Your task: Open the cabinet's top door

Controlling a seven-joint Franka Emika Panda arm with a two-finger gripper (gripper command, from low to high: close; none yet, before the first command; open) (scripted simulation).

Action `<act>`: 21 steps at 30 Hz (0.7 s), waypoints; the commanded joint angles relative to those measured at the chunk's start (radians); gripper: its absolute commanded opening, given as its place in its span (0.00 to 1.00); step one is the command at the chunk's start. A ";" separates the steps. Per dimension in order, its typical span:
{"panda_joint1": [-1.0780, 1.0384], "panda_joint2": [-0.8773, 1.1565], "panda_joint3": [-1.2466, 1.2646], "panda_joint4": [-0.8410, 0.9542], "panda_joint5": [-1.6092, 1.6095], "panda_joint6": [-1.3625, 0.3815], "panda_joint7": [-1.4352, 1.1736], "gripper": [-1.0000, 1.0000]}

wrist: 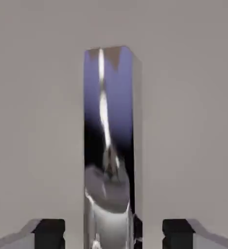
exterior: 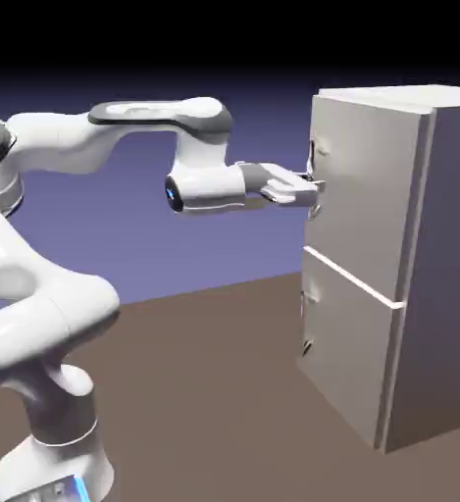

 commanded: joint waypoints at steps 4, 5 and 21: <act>0.145 0.081 -0.127 -0.053 0.003 -0.030 -0.129 0.00; 0.181 0.099 -0.160 -0.063 0.004 -0.034 -0.162 0.00; 0.619 0.013 -0.684 -0.360 -0.562 -0.282 0.015 0.00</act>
